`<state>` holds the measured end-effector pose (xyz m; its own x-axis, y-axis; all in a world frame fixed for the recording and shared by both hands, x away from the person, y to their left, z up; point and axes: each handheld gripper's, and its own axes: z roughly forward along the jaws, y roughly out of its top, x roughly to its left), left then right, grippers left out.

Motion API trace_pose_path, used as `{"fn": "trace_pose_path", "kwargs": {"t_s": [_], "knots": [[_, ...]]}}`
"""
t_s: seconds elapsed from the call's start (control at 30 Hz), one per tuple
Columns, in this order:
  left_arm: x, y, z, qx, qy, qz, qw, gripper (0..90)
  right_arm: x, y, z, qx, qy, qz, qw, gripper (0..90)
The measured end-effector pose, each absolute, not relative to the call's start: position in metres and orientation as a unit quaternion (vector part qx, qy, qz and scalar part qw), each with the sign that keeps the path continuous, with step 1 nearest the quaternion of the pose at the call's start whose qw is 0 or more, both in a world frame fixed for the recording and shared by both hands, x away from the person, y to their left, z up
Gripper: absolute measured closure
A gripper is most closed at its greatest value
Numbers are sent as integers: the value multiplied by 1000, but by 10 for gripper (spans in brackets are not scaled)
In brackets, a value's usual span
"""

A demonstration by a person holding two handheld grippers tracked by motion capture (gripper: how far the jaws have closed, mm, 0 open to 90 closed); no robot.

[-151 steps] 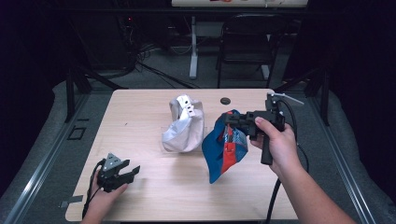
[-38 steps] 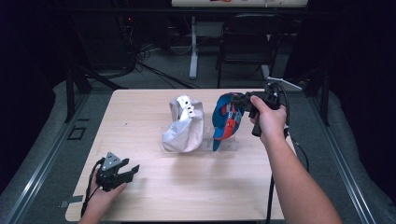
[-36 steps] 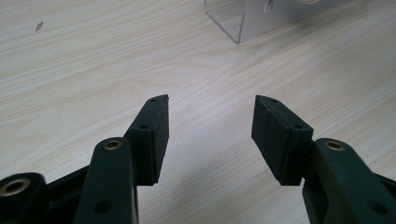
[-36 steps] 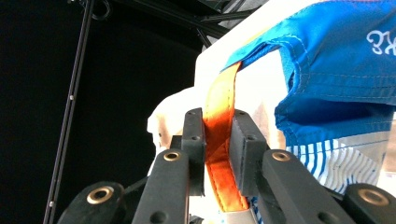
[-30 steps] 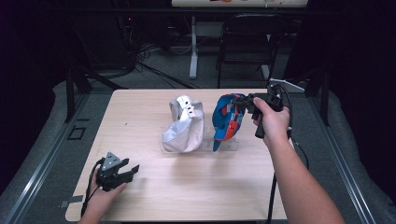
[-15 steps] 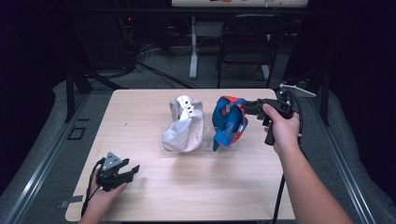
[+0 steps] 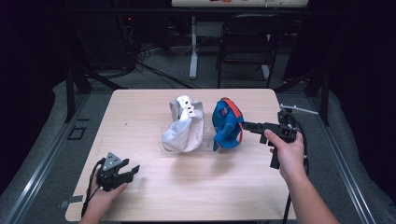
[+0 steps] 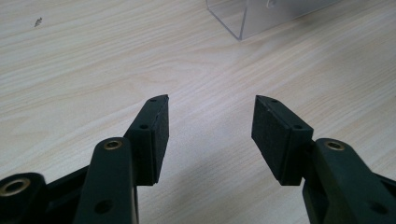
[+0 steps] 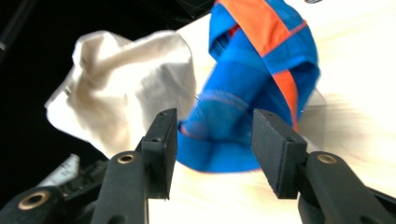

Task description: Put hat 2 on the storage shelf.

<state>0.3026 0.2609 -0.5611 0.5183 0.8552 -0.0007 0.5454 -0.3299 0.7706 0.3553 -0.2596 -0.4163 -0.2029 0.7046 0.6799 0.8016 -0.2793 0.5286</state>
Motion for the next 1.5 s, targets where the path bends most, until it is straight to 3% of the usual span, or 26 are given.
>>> {"fn": "trace_pose_path", "kwargs": {"t_s": [0.2, 0.4, 0.73, 1.5], "knots": [[302, 260, -561, 790, 445, 205, 369, 471, 329, -258, -437, -612, -629, -479, -7, 494], [303, 258, -563, 789, 446, 205, 369, 471, 307, -260, -461, -614, -631, -473, -28, 492], [302, 257, -563, 788, 446, 206, 371, 471, 280, -252, -498, -611, -637, -468, -37, 477], [300, 244, -566, 795, 436, 201, 371, 471, 262, -242, -551, -599, -646, -465, -84, 453]]}}
